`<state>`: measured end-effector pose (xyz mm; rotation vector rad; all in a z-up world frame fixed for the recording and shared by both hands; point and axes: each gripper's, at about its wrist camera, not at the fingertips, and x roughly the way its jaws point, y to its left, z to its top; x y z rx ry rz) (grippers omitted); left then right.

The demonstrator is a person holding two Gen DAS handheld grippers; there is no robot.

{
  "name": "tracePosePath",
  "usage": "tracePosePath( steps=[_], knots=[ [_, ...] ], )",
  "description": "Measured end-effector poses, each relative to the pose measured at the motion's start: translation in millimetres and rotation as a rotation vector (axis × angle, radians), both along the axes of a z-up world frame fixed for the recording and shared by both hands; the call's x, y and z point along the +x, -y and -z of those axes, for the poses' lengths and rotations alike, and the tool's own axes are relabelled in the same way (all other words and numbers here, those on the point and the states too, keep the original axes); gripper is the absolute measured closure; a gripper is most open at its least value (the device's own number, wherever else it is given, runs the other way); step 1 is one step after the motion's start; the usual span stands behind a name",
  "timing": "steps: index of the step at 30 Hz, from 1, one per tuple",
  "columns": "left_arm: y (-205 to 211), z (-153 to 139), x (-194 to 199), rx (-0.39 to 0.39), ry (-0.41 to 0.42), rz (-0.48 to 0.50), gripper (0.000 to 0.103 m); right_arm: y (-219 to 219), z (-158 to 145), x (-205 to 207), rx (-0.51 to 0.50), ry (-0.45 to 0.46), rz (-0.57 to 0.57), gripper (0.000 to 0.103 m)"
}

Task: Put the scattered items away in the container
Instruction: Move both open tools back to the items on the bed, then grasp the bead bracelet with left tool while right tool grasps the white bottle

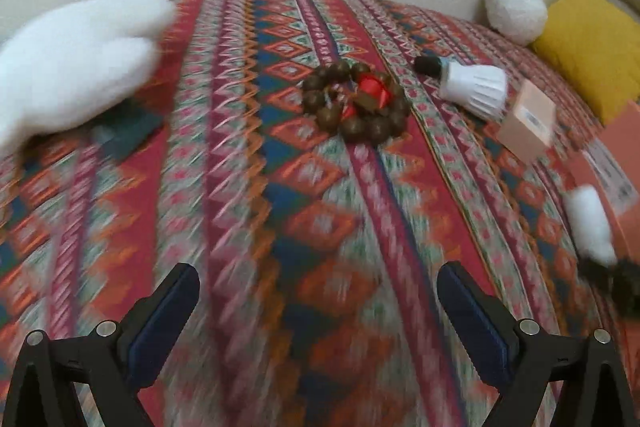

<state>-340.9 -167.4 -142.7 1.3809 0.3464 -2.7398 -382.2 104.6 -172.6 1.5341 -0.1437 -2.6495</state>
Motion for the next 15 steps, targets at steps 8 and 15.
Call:
tracePosePath(
  steps=[8,15],
  knots=[
    [-21,42,-112,-0.082,0.054,-0.003,0.002,5,27,-52,0.035,0.032,-0.037,0.000],
    [-41,46,-136,-0.099,-0.018,-0.026,0.012,10,25,-68,0.081,-0.010,-0.078,0.038]
  ],
)
